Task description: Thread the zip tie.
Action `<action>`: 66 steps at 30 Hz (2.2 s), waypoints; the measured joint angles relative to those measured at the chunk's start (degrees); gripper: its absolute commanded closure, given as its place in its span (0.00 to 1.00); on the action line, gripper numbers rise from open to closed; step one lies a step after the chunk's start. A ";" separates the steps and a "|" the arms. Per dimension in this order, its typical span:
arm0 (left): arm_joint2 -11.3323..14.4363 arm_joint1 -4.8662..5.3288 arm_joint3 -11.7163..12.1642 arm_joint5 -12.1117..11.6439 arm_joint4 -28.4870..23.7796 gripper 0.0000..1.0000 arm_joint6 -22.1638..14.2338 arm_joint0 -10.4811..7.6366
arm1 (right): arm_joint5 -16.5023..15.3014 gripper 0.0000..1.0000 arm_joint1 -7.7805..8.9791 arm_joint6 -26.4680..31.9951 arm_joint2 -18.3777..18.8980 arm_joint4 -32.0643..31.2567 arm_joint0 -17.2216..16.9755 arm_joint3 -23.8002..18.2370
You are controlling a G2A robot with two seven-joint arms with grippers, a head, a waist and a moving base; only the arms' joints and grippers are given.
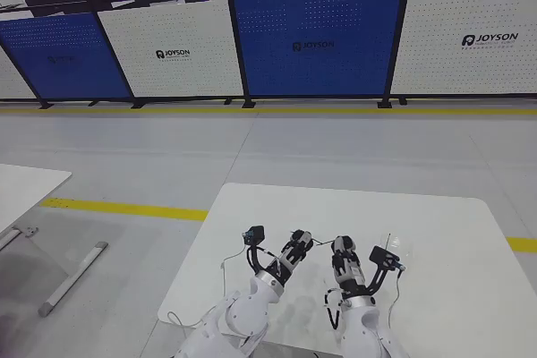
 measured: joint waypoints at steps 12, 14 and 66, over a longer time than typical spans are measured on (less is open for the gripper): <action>-0.02 0.00 -0.19 -0.21 0.15 1.00 -0.76 0.15 | 0.08 1.00 -0.08 -0.19 -0.19 0.04 -0.35 -0.49; -0.06 0.00 -0.22 -0.28 0.04 1.00 -0.80 0.19 | 0.07 1.00 -0.10 -0.23 -0.24 0.05 -0.32 -0.44; -1.44 -1.03 -1.52 1.69 -10.91 1.00 2.82 0.26 | 0.79 0.00 0.42 3.20 1.46 -3.48 -0.06 0.66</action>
